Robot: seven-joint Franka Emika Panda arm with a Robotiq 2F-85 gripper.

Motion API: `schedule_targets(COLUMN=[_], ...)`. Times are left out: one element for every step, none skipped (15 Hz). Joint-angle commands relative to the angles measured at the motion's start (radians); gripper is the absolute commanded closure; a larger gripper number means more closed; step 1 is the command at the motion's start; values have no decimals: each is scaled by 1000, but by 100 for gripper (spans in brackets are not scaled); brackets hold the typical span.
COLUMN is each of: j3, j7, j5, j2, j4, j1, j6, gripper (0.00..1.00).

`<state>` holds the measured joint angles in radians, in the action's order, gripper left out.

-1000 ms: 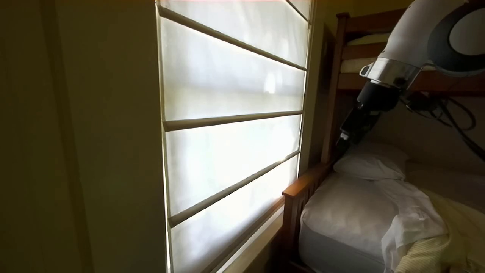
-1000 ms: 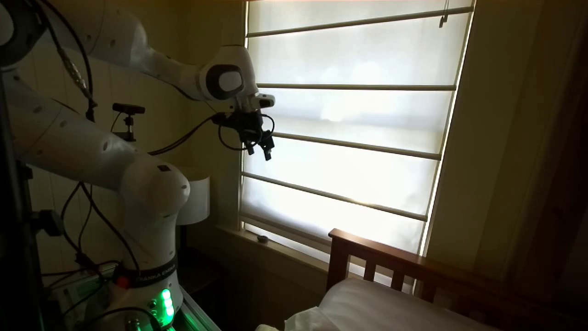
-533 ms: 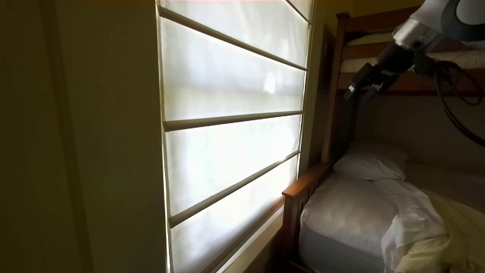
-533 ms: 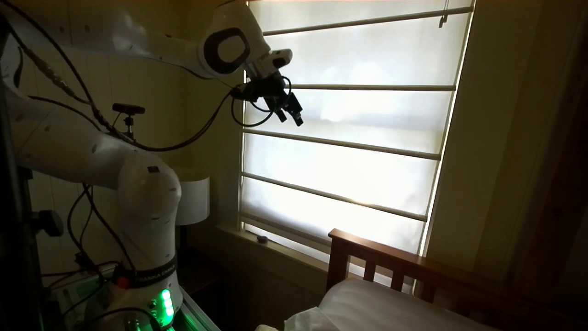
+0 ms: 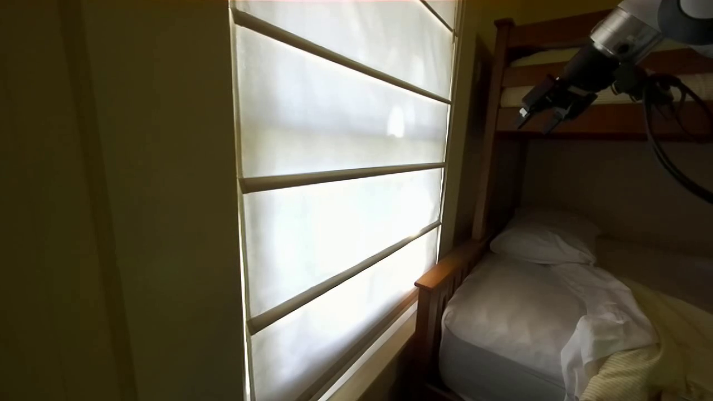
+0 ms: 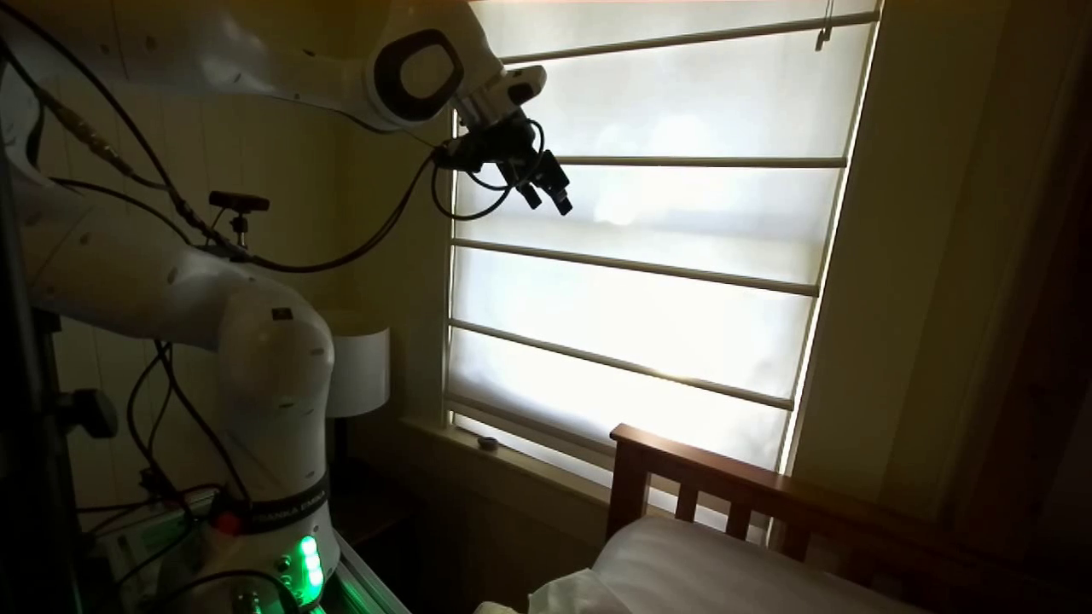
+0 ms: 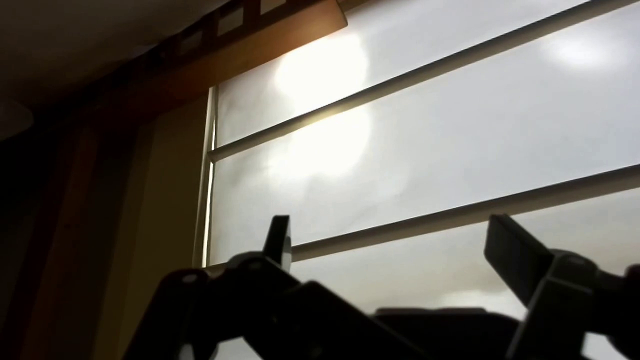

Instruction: Slightly open the window blinds

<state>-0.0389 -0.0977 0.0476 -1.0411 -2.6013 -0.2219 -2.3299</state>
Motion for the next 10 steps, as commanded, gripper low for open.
schedule_targets(j3=[18, 8, -3, -16, -20, -24, -23, -24, -22, -26], j7=[-68, -76, -74, -65, -63, -61, -62, -61, -57, -62], j5=[29, 33, 44, 55, 62, 63, 67, 68, 60, 63], j2=[74, 100, 139, 189, 234, 272, 320, 364, 404, 451], j4=[55, 84, 129, 184, 232, 281, 336, 393, 449, 516], j1=[-55, -69, -91, -111, -128, -137, -150, -159, -170, -171], j6=[-74, -123, -167, -217, -263, -310, -350, -388, -423, -447], gripper=[0, 0, 0, 0, 0, 0, 0, 0, 0, 0])
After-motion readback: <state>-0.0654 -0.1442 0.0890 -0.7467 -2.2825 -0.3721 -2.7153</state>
